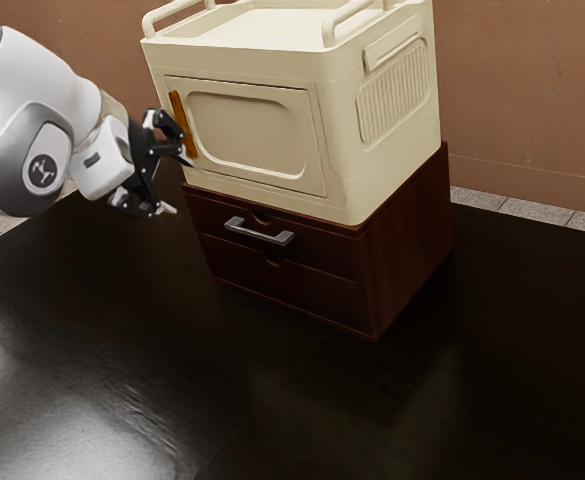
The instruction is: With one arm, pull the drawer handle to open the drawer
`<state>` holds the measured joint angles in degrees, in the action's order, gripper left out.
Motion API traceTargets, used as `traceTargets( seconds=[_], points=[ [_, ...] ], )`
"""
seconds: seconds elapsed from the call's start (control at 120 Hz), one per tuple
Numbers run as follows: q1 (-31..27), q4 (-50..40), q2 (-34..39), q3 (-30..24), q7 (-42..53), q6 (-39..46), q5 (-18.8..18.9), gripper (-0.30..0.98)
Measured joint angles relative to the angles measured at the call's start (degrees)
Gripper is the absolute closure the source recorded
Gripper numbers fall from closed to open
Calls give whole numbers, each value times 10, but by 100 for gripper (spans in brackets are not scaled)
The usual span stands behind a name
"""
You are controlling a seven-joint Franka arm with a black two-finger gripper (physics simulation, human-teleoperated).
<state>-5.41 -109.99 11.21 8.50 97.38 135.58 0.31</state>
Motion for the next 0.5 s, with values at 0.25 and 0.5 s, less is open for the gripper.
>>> traceTargets(
  seconds=[0.25,0.5],
  points=[
    [18,-34,-1,0,15,34,-30,24],
    [38,-45,-28,0,22,74,-51,27]
  ],
)
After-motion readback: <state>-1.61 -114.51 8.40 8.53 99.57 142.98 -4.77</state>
